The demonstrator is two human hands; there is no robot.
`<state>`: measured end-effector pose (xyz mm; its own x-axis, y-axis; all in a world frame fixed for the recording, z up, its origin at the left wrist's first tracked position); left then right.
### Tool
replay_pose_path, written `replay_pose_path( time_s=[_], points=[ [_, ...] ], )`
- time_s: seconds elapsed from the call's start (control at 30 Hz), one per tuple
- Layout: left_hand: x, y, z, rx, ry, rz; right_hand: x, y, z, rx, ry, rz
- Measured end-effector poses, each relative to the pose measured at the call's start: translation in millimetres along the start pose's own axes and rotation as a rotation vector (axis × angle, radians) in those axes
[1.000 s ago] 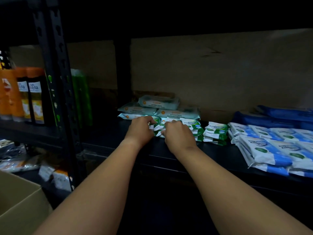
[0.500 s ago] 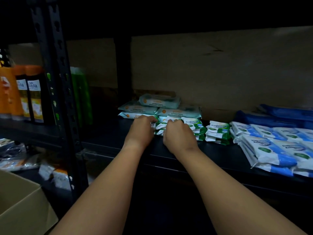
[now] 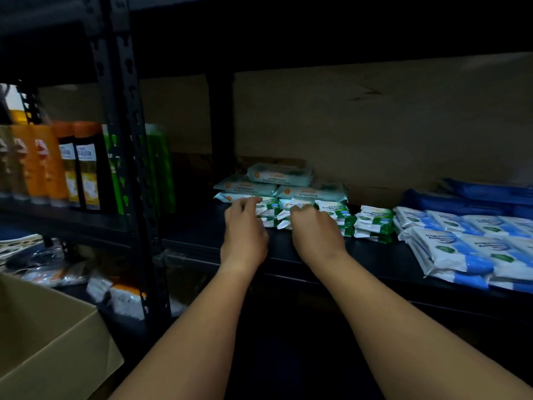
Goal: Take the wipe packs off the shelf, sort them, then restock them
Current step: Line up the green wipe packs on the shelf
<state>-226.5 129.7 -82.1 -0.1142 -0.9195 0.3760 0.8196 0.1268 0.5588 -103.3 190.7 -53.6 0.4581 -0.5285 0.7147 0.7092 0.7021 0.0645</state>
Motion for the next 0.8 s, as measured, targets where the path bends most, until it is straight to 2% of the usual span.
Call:
replay_pose_path(
  time_s=[0.13,0.23,0.33,0.43,0.47,0.67,0.8],
  points=[
    [31,2,-38,-0.201,0.091,-0.110,25,-13,-29,0.006,-0.001,0.027],
    [59,-2,-77,-0.365,0.117,-0.112,41,-26,-62,0.030,0.109,0.063],
    [82,-20,-113,-0.370,0.064,-0.048,42,-39,-97,0.071,0.238,0.000],
    [98,-52,-151,-0.239,-0.075,0.049,27,-63,-139,0.051,0.241,0.066],
    [102,-65,-164,-0.189,-0.115,0.076,20,-73,-154,0.031,0.193,0.115],
    [113,-158,-246,0.168,-0.380,0.215,-52,-125,-241,-0.214,-0.327,0.443],
    [111,-231,-307,0.443,-0.537,0.331,-109,-161,-297,-0.368,-0.646,0.579]
  ],
)
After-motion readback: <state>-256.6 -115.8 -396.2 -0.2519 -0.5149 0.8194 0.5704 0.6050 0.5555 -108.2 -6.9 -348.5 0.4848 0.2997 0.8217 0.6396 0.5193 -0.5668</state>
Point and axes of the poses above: each hand's wrist, its own z-axis towards the middle knuckle, its own x-axis out of the back of the hand, y = z × x, the point moved 2 cm from there along z, towards the middle knuckle, and after that the axes turned 11 degrees about y, right-handed, at the moved point
